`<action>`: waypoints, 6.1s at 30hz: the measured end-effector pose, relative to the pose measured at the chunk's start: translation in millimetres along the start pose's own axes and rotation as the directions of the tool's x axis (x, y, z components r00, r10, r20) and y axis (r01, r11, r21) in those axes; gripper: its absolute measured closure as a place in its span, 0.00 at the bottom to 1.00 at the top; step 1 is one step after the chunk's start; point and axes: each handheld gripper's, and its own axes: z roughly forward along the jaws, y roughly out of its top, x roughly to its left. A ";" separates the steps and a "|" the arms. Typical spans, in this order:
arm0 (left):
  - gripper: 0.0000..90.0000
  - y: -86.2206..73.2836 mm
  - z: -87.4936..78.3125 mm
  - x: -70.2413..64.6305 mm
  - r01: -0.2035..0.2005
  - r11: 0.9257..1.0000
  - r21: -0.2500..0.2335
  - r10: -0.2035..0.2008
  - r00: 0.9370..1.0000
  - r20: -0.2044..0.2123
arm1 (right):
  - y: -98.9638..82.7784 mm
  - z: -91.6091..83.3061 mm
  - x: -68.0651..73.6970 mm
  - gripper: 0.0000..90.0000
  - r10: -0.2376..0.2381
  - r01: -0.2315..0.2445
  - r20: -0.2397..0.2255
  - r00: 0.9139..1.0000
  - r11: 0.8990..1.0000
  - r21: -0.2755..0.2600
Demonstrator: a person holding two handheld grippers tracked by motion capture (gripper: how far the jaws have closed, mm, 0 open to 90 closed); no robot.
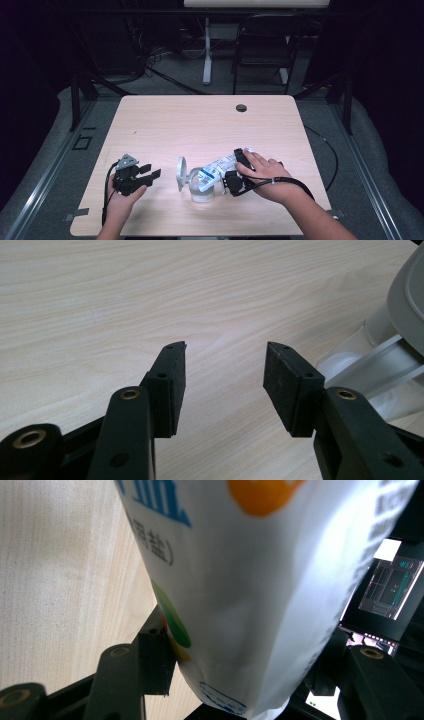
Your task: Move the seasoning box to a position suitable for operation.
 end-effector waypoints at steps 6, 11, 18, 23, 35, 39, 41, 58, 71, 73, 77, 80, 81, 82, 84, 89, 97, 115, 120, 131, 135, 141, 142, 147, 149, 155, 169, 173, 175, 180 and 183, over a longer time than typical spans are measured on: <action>0.58 0.2 -0.1 0.0 -0.003 1.000 0.004 0.003 1.000 -0.001 | 0.3 -0.5 -0.4 0.47 -0.007 0.007 0.004 1.000 1.000 0.006; 0.58 0.1 0.2 -0.1 -0.005 1.000 0.007 0.005 1.000 0.000 | -0.5 1.1 0.6 0.47 0.008 -0.008 0.000 1.000 1.000 -0.016; 0.58 -0.1 0.3 0.5 -0.006 1.000 0.003 0.006 1.000 -0.001 | -0.3 1.0 0.4 0.47 0.003 -0.003 0.000 1.000 1.000 -0.012; 0.58 -0.4 0.6 0.8 -0.005 1.000 0.005 0.005 1.000 -0.001 | -0.2 0.9 0.3 0.47 0.000 0.000 0.002 1.000 1.000 -0.012; 0.58 -0.6 0.9 0.7 -0.002 1.000 0.006 0.002 1.000 0.000 | 0.3 1.0 -0.3 0.47 -0.010 0.010 0.005 1.000 1.000 -0.011; 0.58 -0.7 0.8 0.6 -0.002 1.000 0.004 0.002 1.000 -0.001 | 0.5 0.9 -0.2 0.47 -0.012 0.012 0.009 1.000 1.000 -0.012; 0.58 -0.6 0.7 0.8 -0.002 1.000 0.005 0.002 1.000 -0.001 | 0.7 0.8 -0.4 0.47 -0.017 0.017 0.012 1.000 1.000 -0.011; 0.58 -1.1 1.0 0.7 0.007 1.000 -0.002 -0.007 1.000 -0.007 | 1.8 -0.7 -1.6 0.47 -0.033 0.033 0.018 0.999 0.999 0.009; 0.58 -1.1 1.1 1.1 0.006 1.000 0.000 -0.006 1.000 -0.001 | 2.0 -0.1 -1.0 0.47 -0.037 0.037 0.023 0.999 0.999 0.001; 0.58 -1.3 1.1 1.7 0.002 1.000 0.004 -0.002 1.000 -0.001 | 2.0 -0.1 -1.0 0.47 -0.037 0.037 0.023 0.999 0.999 0.001; 0.58 -1.6 1.3 1.6 0.008 1.000 -0.002 -0.008 1.000 -0.005 | 2.4 -0.5 -1.1 0.47 -0.042 0.042 0.024 0.999 0.999 0.007; 0.58 -1.4 1.1 1.5 0.006 1.000 0.002 -0.006 1.000 -0.001 | 2.6 -0.2 -1.3 0.47 -0.045 0.045 0.026 0.999 0.999 0.002; 0.58 -1.4 1.1 1.5 0.006 1.000 0.002 -0.006 1.000 -0.001 | 2.6 -0.2 -1.3 0.47 -0.045 0.045 0.026 0.999 0.999 0.002; 0.58 -1.3 1.1 1.6 0.002 1.000 0.003 -0.002 1.000 -0.002 | 3.0 -1.1 -2.1 0.47 -0.054 0.054 0.028 0.998 0.998 0.011; 0.58 -1.3 1.1 1.4 0.006 1.000 0.002 -0.006 1.000 -0.001 | 3.3 -1.3 -2.2 0.47 -0.055 0.055 0.028 0.998 0.998 0.012; 0.58 -1.5 1.3 1.7 0.003 1.000 -0.001 -0.003 1.000 -0.004 | 3.3 -1.3 -2.2 0.47 -0.056 0.056 0.028 0.998 0.998 0.012; 0.58 -1.6 1.2 1.8 0.007 1.000 -0.002 -0.007 1.000 -0.005 | 2.9 -0.8 -1.5 0.47 -0.050 0.050 0.030 0.998 0.999 0.002; 0.58 -1.7 1.3 2.2 0.007 1.000 0.000 -0.007 1.000 -0.007 | 3.0 -1.0 -1.8 0.47 -0.054 0.054 0.030 0.998 0.999 0.002; 0.58 -1.8 1.5 2.2 0.007 1.000 -0.001 -0.007 1.000 -0.006 | 3.1 -1.2 -2.0 0.47 -0.057 0.057 0.031 0.998 0.998 0.003; 0.58 -1.9 1.7 2.1 0.006 1.000 0.005 -0.006 1.000 -0.002 | 3.1 -1.3 -2.1 0.47 -0.057 0.057 0.030 0.998 0.998 0.003; 0.58 -1.9 1.8 2.1 0.006 1.000 0.005 -0.006 1.000 -0.002 | 3.0 -1.2 -2.2 0.47 -0.057 0.057 0.029 0.998 0.998 0.003; 0.58 -1.9 1.5 2.5 0.004 1.000 0.014 -0.004 1.000 -0.001 | 3.0 -1.0 -2.1 0.47 -0.057 0.057 0.029 0.998 0.998 0.001; 0.58 -2.0 1.6 2.5 0.004 1.000 0.014 -0.004 1.000 -0.001 | 3.1 -1.1 -2.1 0.47 -0.059 0.059 0.029 0.998 0.998 0.003; 0.58 -2.3 1.7 2.6 0.004 1.000 0.017 -0.004 1.000 0.000 | 3.0 -1.1 -2.0 0.47 -0.061 0.061 0.029 0.998 0.998 0.002; 0.58 -2.2 1.7 2.5 0.003 1.000 0.016 -0.003 1.000 0.000 | 3.1 -1.3 -2.3 0.48 -0.063 0.063 0.028 0.998 0.998 0.003; 0.58 -1.9 1.1 2.9 0.001 1.000 0.013 -0.001 1.000 -0.002 | 3.4 -1.4 -2.6 0.48 -0.067 0.067 0.029 0.997 0.998 0.005; 0.58 -2.4 1.9 3.0 0.009 1.000 0.000 -0.009 1.000 -0.005 | 3.3 -1.3 -2.4 0.48 -0.066 0.065 0.030 0.997 0.998 0.004; 0.58 -2.0 1.4 2.9 0.005 1.000 0.010 -0.005 1.000 -0.004 | 3.3 -1.2 -2.5 0.48 -0.066 0.066 0.029 0.997 0.998 0.003; 0.58 -2.2 1.9 2.8 0.003 1.000 0.003 -0.003 1.000 -0.009 | 3.4 -1.2 -2.7 0.48 -0.069 0.068 0.029 0.997 0.998 0.004; 0.58 -2.3 2.0 3.1 0.009 1.000 0.000 -0.009 1.000 -0.006 | 3.5 -1.3 -3.0 0.48 -0.072 0.072 0.029 0.997 0.997 0.004; 0.58 -2.3 2.0 3.1 0.008 1.000 0.002 -0.008 1.000 -0.006 | 3.4 -0.8 -3.1 0.48 -0.071 0.071 0.029 0.997 0.997 -0.004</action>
